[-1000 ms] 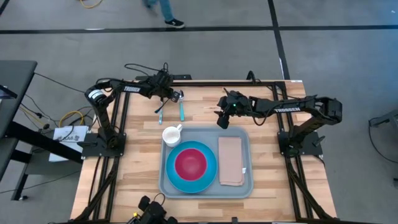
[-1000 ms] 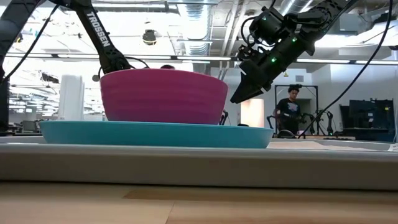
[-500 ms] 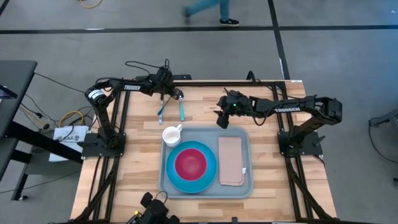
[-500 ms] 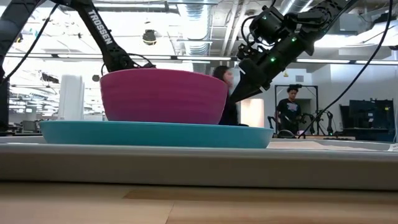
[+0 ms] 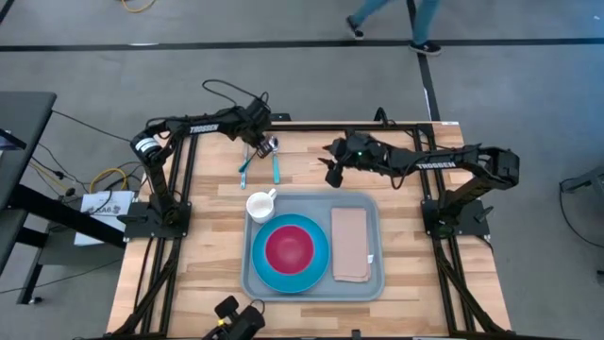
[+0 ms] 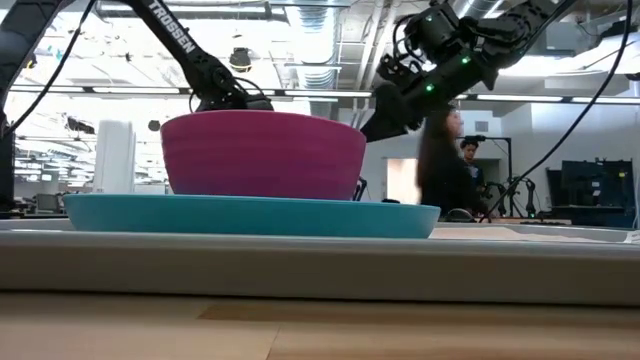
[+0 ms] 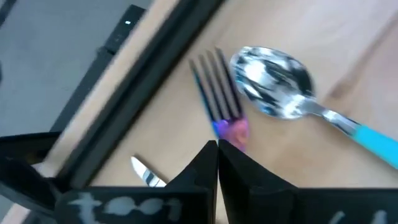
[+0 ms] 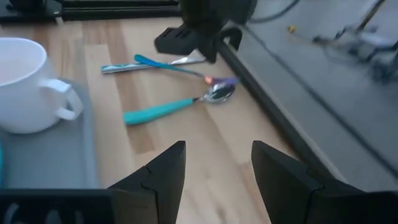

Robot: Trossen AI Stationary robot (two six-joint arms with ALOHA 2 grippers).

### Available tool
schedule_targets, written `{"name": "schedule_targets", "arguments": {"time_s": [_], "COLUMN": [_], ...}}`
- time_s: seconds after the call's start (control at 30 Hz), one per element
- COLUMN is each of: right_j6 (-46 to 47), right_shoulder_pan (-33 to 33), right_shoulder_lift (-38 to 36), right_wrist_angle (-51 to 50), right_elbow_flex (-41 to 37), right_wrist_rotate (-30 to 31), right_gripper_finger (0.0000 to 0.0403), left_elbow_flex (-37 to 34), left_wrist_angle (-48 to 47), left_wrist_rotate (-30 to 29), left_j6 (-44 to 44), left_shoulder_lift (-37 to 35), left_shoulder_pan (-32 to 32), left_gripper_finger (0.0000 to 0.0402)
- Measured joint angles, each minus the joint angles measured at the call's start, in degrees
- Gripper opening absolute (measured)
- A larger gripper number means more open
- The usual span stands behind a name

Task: Set up tray
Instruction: Put the purple fork on the gray napkin

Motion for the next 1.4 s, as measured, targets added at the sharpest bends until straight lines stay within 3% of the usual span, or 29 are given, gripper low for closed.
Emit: {"name": "schedule_targets", "arguments": {"time_s": [0.2,0.33,0.87,1.1,1.4], "right_j6": [-2.9,-2.9,-2.9,-2.9,-2.9], "right_shoulder_pan": [-0.4,-0.3,0.2,0.9,1.1], "right_shoulder_lift": [0.0,0.0,0.0,0.0,0.0], "right_wrist_angle": [3.0,5.1,4.1,3.9,3.0], "right_elbow_flex": [0.0,0.0,0.0,0.0,0.0], "right_wrist_rotate": [0.0,0.0,0.0,-0.1,-0.1], "right_gripper_finger": [0.0177,0.0176,0.0178,0.0176,0.0177], "left_elbow_flex": [1.1,1.2,1.2,1.2,1.2], "left_wrist_angle": [-6.1,-7.9,-5.6,-5.0,-4.5], "left_wrist_rotate": [1.3,1.4,-0.1,2.8,0.0], "left_j6": [1.2,-2.6,1.2,1.1,2.7], "left_shoulder_lift": [0.0,0.0,0.0,0.0,0.0], "left_shoulder_pan": [-1.7,-2.2,-2.3,-2.3,-2.3], "left_gripper_finger": [0.0,0.0,0.0,0.0,0.001]}}
